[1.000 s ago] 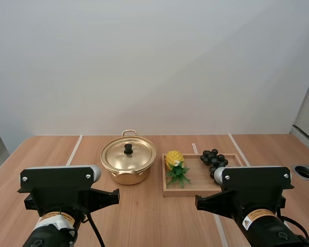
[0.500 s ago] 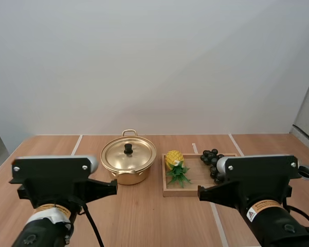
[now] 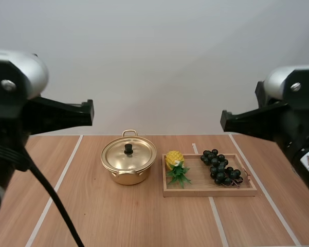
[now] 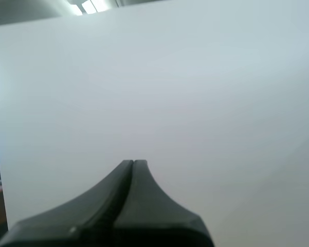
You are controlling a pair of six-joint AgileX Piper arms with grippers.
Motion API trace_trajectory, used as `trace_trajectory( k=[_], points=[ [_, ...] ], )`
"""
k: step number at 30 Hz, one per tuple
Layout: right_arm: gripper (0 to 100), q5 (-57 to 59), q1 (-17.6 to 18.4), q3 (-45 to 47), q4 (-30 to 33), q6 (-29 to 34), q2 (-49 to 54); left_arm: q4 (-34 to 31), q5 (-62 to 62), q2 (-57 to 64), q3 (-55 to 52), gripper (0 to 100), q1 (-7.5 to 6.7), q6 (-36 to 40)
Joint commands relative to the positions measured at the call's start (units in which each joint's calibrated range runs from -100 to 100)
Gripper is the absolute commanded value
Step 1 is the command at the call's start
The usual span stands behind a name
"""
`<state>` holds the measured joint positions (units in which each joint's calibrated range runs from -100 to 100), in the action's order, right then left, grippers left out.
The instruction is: Open the pot, put the grape inside, and close it
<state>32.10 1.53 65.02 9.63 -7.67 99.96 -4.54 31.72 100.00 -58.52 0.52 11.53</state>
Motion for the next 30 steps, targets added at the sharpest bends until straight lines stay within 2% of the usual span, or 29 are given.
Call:
trace_trajectory(
  k=[1, 10, 17, 25, 30],
  points=[
    [0, -0.5, 0.0, -8.8, 0.3, 0.1, 0.0, -0.4, 4.3, 0.0, 5.3, 0, 0.07, -0.5],
    [0, -0.5, 0.0, -18.0, 0.7, 0.1, -2.2, 0.0, 4.9, -3.0, 11.9, 0, 0.07, -0.5],
    [0, -1.0, 0.0, -27.6, 1.7, -0.1, -16.3, 0.6, 6.3, -19.2, 22.6, 0, 0.07, -0.5],
    [0, -1.0, 0.0, -34.8, 1.9, -0.1, -35.4, 1.1, 14.8, -41.0, 36.3, 0, 0.07, -0.5],
    [0, -1.0, -0.7, -38.4, 1.9, -0.1, -40.8, 1.1, 17.4, -48.8, 41.5, 0, 0.07, -0.5]
  ],
)
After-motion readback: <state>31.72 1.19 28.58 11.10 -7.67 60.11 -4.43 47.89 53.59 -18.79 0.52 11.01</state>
